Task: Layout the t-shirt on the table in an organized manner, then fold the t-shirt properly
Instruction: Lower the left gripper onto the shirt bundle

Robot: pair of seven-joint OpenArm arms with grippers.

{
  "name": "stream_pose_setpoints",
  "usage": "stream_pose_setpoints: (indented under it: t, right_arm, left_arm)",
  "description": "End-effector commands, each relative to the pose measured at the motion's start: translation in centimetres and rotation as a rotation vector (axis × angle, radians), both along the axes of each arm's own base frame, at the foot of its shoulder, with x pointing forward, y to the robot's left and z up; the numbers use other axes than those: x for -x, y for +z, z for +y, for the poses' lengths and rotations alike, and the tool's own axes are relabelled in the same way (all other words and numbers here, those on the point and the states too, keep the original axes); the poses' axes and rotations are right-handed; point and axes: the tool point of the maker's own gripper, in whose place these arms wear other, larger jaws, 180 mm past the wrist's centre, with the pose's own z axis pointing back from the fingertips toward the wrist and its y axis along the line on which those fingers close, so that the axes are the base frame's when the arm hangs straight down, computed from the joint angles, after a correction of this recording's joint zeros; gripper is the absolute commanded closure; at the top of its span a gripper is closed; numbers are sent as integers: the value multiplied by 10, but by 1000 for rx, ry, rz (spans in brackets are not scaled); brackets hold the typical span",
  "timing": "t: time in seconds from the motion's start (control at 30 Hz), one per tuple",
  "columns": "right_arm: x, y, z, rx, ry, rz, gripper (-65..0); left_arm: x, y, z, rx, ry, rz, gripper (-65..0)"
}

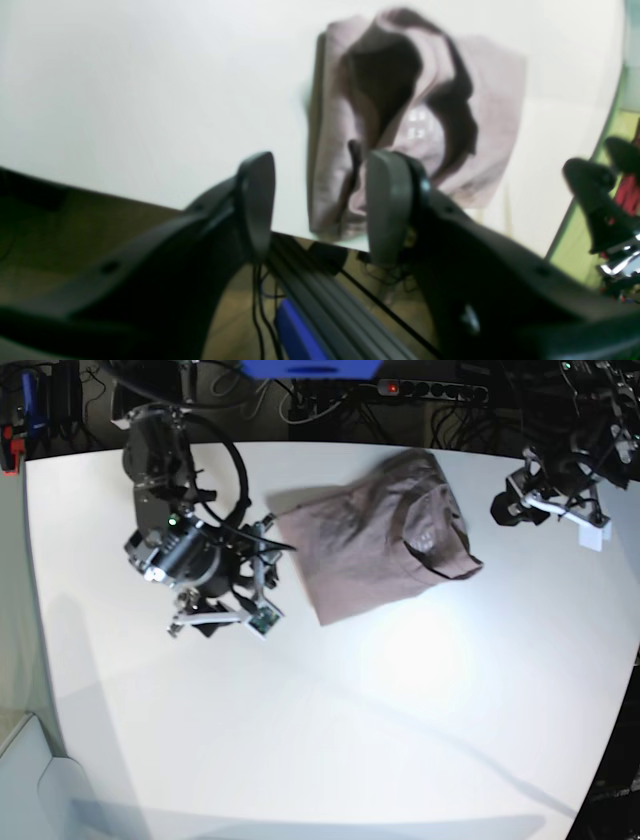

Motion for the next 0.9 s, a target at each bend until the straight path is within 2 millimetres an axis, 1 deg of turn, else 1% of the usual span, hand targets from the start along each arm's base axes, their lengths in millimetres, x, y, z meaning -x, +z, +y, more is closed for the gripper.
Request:
stream_pose_setpoints:
  t: [0.0, 0.07, 0.1, 0.17, 0.23, 0.33, 0.37, 0.4, 0.43, 0.5, 0.6, 0.73, 0.87]
  right_arm:
    - [-4, 8, -5, -13, -9, -31, -358]
    - [-4, 6, -18, 3, -33, -26, -358]
    - [-3, 4, -24, 16, -40, -22, -358]
    - [3, -2, -36, 36, -57, -4, -358]
    - [4, -1, -45, 47, -70, -10, -358]
    - [8, -1, -57, 62, -92, -10, -358]
    - [9, 1, -59, 62, -97, -15, -358]
    - [10, 2, -63, 69, -105, -19, -358]
    - [10, 2, -68, 80, -108, -19, -358]
    - [10, 2, -71, 91, -107, -19, -358]
    - [9, 2, -71, 90, -107, -21, -358]
    - [8, 4, -71, 90, -108, -25, -358]
    - [7, 4, -71, 89, -107, -28, -358]
  left_arm:
    - [-7, 12, -10, 79, 13, -43, -282]
    - [-15, 16, -19, 114, 10, -81, -282]
    - [-17, 15, -22, 123, -3, -95, -295]
    - [-16, 9, -28, 135, -33, -114, -344]
    - [-19, 5, -34, 152, -50, -131, -431]
    - [-19, -7, -37, 180, -38, -120, -592]
    - [-20, -9, -37, 178, -31, -121, -628]
    - [-20, -10, -34, 174, -13, -121, -643]
    - [-19, -13, -31, 173, 10, -116, -644]
    - [-23, -16, -26, 168, 41, -121, -644]
    - [-26, -34, -23, 175, 52, -74, -644]
    - [-37, -48, -38, 183, -13, -60, -644]
    - [-42, -68, -51, 131, -90, -11, -644]
